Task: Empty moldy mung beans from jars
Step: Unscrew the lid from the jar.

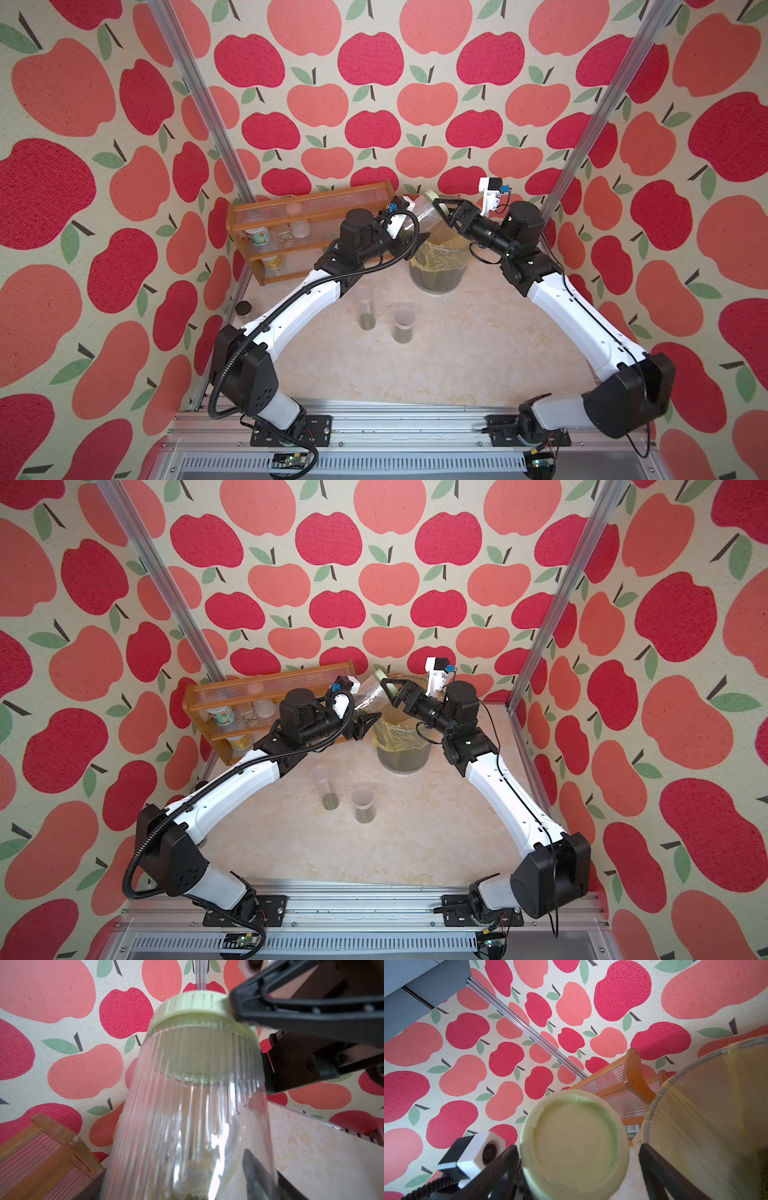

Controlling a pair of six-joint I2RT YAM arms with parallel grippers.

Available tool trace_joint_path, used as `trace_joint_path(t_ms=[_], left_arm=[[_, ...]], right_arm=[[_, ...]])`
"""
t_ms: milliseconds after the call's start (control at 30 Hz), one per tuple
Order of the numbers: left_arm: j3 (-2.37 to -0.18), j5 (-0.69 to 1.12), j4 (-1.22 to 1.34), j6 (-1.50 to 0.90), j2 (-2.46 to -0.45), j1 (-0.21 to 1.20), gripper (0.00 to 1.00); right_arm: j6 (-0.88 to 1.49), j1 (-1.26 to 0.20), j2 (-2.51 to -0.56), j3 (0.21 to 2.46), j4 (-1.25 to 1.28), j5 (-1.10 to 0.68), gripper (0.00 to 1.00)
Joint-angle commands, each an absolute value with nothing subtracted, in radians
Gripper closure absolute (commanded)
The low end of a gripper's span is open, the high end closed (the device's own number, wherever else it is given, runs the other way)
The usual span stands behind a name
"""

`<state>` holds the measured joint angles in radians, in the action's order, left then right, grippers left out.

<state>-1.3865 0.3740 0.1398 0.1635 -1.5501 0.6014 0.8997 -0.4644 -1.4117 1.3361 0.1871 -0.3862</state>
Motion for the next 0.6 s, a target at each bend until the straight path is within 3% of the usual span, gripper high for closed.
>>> trace_joint_path(t_ms=[0,233,567], left_arm=[[-1.423,0.355,0.181,0.239,-1.525,0.631,0.54],[-1.427,0.333,0.171,0.265,-1.530,0.645,0.54],[-1.412,0.288,0.192,0.248,-1.517,0.645,0.55]], right_arm=[[0.916,-0.477,-1.442,1.387,0.220,-0.409,0.06],[0.997,-0.474,-1.457,1.343,0.343,-0.409,0.09],[0.963,-0.468,-1.414,1.317,0.302,-0.372,0.07]])
